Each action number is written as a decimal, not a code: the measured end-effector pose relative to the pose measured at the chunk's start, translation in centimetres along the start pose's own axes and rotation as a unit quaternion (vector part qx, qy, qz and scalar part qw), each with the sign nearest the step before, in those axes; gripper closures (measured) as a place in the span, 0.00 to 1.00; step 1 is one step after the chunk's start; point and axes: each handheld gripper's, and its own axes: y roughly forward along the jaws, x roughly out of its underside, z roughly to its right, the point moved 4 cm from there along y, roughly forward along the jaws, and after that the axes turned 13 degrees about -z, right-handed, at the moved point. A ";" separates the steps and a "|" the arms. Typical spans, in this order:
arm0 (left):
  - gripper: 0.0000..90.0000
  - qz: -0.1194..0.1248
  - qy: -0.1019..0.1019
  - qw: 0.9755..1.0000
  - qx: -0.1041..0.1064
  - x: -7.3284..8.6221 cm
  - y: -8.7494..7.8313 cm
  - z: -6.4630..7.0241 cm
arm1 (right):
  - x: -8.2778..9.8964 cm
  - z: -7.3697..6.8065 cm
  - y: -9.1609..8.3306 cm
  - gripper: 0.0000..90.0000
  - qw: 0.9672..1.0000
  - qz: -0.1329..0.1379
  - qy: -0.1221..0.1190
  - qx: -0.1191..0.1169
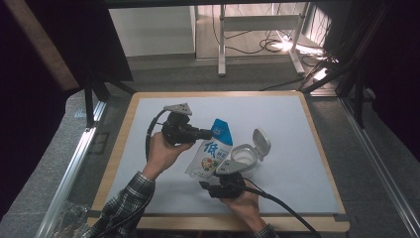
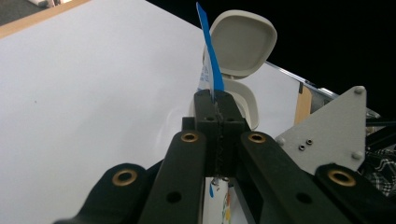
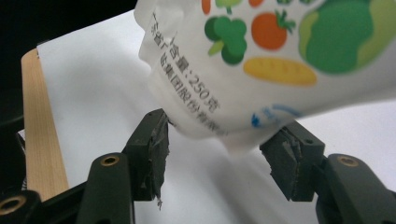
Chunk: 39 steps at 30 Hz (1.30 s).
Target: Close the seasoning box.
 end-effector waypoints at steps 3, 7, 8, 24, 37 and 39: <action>1.00 0.005 0.000 1.000 -0.002 0.0 -0.3 0.0 | 0.0 0.2 0.0 0.47 1.000 -0.002 0.003 0.004; 1.00 0.007 -0.003 1.000 -0.015 0.2 -0.6 -0.1 | 0.0 0.4 -0.2 0.47 1.000 0.002 0.005 0.006; 1.00 0.008 -0.003 1.000 -0.020 0.2 -0.7 -0.3 | 0.0 0.4 -0.2 0.47 1.000 0.002 0.005 0.006; 1.00 0.021 -0.013 0.998 -0.059 0.7 -0.2 -2.6 | -0.1 0.5 -1.0 0.47 1.000 0.008 0.001 0.007; 1.00 0.042 -0.019 0.995 -0.087 0.6 0.2 -5.0 | 0.2 0.8 -1.3 0.48 1.000 0.003 0.010 0.006; 1.00 0.043 -0.019 0.995 -0.088 0.8 0.4 -5.3 | 0.3 0.9 -1.3 0.48 1.000 0.001 0.010 0.008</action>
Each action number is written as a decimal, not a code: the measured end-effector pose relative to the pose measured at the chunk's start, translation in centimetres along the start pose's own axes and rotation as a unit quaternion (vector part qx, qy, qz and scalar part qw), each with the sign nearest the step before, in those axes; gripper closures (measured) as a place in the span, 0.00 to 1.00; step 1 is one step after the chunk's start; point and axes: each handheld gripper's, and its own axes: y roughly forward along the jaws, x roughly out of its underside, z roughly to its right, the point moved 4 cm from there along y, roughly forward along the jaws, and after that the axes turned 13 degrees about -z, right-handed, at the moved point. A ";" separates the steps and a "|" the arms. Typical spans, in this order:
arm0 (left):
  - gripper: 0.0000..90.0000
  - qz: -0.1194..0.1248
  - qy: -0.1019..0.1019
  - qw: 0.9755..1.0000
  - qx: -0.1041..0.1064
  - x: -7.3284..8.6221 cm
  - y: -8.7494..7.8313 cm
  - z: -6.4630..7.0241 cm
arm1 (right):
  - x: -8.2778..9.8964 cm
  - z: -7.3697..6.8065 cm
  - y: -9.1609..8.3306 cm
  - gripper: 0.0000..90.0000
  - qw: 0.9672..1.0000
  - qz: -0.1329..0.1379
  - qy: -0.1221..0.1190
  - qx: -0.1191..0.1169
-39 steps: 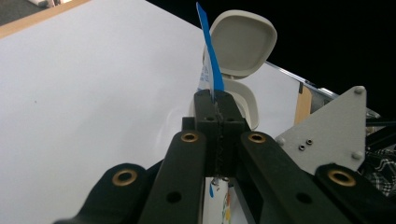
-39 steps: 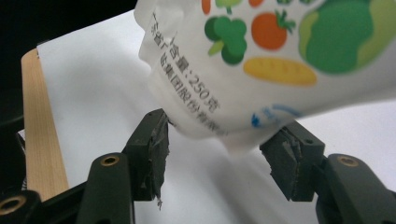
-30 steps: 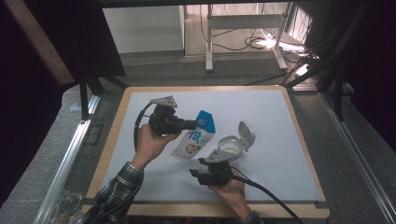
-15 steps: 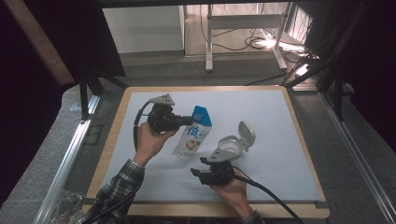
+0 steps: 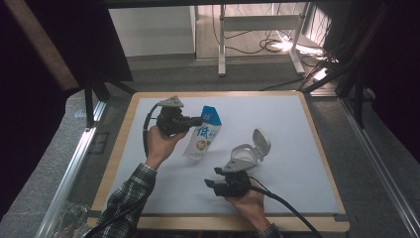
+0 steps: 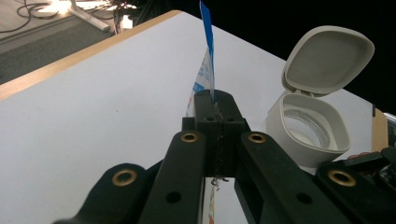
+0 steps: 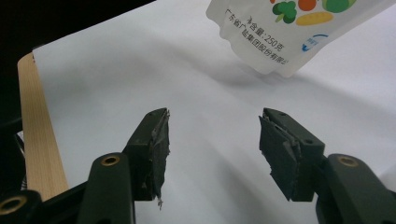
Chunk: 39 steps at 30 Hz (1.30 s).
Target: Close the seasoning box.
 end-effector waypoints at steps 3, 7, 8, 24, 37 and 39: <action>1.00 0.002 -0.002 1.000 0.000 0.4 0.1 -0.2 | 0.0 0.0 -0.1 0.48 1.000 0.000 -0.003 0.001; 1.00 0.008 -0.006 1.000 0.003 1.0 -0.4 -0.4 | 0.1 0.0 -0.2 0.48 1.000 -0.003 -0.006 0.003; 1.00 0.008 -0.006 1.000 0.003 1.1 -0.5 -0.5 | 0.2 0.0 -0.3 0.48 1.000 -0.004 -0.007 0.002; 0.99 0.001 -0.015 1.000 0.007 3.6 -2.4 -0.6 | 0.2 -0.7 -0.6 0.48 1.000 -0.006 -0.004 -0.022; 0.98 0.005 -0.021 1.000 0.000 6.7 -4.0 -0.3 | 0.5 -1.0 -0.6 0.48 0.999 -0.024 -0.017 -0.016; 0.97 0.010 -0.024 1.000 -0.001 7.3 -4.1 -0.2 | 0.6 -1.0 -0.6 0.48 0.999 -0.027 -0.018 -0.016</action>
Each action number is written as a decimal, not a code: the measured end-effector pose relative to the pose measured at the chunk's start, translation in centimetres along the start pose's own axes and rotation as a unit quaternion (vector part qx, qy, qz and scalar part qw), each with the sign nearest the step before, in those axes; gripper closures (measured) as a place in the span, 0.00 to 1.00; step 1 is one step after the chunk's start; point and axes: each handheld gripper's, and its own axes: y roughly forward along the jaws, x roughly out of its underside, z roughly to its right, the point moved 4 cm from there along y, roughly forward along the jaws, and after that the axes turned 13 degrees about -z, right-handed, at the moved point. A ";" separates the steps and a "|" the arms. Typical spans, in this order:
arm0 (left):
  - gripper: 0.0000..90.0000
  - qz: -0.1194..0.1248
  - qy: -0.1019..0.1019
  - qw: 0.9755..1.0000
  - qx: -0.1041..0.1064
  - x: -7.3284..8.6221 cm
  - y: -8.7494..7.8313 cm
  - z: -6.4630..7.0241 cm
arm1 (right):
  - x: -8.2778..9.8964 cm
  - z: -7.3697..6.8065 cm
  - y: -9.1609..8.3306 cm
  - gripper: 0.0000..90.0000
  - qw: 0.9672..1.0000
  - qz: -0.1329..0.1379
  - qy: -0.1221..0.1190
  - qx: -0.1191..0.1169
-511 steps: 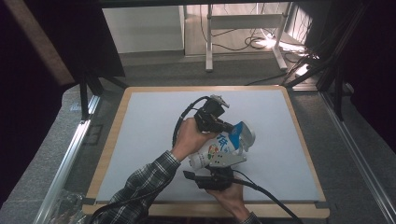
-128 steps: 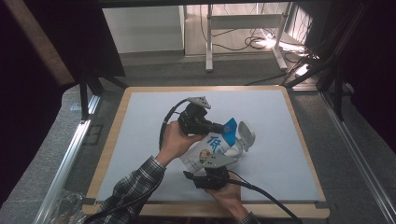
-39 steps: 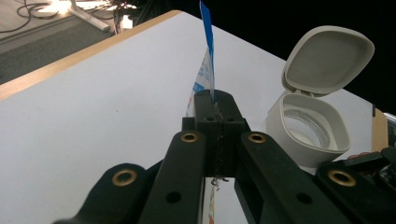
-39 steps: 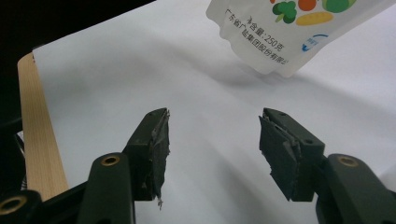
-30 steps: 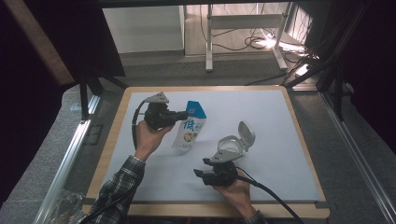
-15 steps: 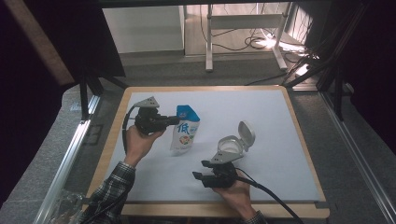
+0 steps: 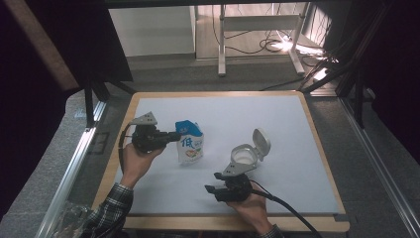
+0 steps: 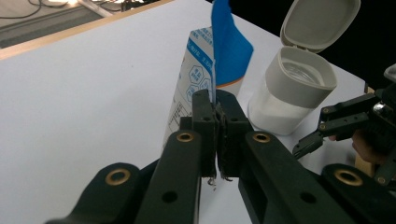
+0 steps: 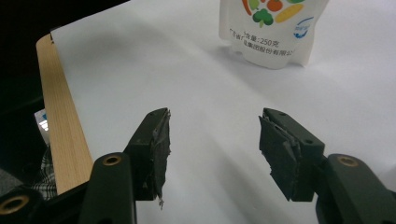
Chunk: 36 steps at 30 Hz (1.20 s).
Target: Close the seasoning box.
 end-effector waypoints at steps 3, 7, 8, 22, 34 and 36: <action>0.96 0.010 -0.003 1.000 -0.001 0.7 -0.1 -0.2 | 0.1 0.0 0.0 0.48 1.000 -0.003 -0.003 0.002; 0.95 0.014 -0.006 1.000 -0.001 1.1 -0.1 -0.4 | 0.1 0.0 0.0 0.48 1.000 -0.003 -0.003 0.001; 0.94 0.015 -0.006 1.000 -0.002 1.2 -0.1 -0.4 | 0.1 0.0 0.0 0.48 1.000 -0.004 -0.004 0.001; 0.73 0.010 0.010 0.999 -0.034 1.9 0.6 0.0 | 0.6 0.1 -0.4 0.48 1.000 -0.013 -0.005 0.001; 0.41 -0.010 0.006 0.998 -0.067 3.9 1.5 0.2 | 1.9 0.5 -1.1 0.49 1.000 -0.020 0.001 0.002; 0.35 -0.013 0.001 0.998 -0.069 4.3 1.7 0.2 | 2.2 0.6 -1.2 0.51 1.000 -0.023 0.003 0.004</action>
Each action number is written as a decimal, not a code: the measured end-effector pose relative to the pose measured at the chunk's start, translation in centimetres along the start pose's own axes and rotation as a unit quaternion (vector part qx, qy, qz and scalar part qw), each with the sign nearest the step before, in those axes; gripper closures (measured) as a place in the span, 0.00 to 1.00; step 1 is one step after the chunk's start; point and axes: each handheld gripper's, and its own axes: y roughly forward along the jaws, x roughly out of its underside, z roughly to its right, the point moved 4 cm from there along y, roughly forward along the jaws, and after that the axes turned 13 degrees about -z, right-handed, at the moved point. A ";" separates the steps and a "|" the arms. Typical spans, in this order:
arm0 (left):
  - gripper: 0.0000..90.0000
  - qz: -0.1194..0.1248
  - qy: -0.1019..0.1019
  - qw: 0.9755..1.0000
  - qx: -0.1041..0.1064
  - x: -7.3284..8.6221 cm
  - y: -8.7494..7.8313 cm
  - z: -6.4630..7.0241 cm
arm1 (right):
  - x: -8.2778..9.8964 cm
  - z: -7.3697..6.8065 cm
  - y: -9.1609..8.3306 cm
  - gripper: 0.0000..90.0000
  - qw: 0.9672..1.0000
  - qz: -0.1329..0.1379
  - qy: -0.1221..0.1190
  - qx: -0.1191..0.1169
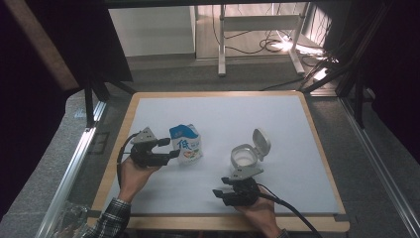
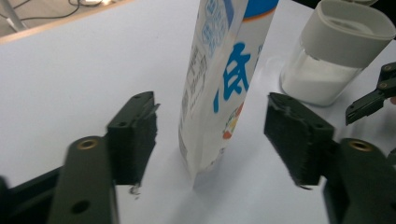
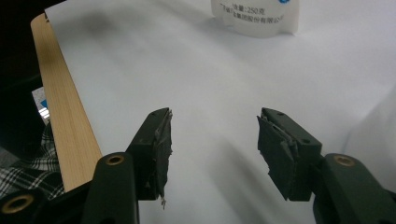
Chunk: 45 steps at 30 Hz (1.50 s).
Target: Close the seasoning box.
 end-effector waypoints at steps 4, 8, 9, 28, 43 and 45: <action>0.27 -0.007 -0.009 1.000 -0.010 0.9 0.2 0.1 | 0.5 0.2 -0.3 0.55 1.000 -0.004 0.003 0.002; 0.22 -0.017 -0.014 1.000 -0.016 1.7 0.5 0.3 | 1.1 0.5 -0.6 0.62 1.000 -0.009 0.004 0.005; 0.21 -0.018 -0.015 1.000 -0.016 1.9 0.6 0.4 | 1.3 0.6 -0.7 0.65 1.000 -0.009 0.005 0.006; 0.09 -0.060 -0.031 0.998 -0.013 4.9 2.4 1.3 | 4.0 3.1 -3.3 0.99 0.998 -0.023 0.035 0.046; 0.09 -0.099 -0.050 0.993 -0.026 7.1 3.3 1.8 | 5.1 6.7 -6.0 0.99 0.994 -0.004 0.082 0.078; 0.09 -0.105 -0.047 0.993 -0.029 7.4 3.5 1.9 | 5.1 7.1 -6.4 0.99 0.993 -0.001 0.086 0.081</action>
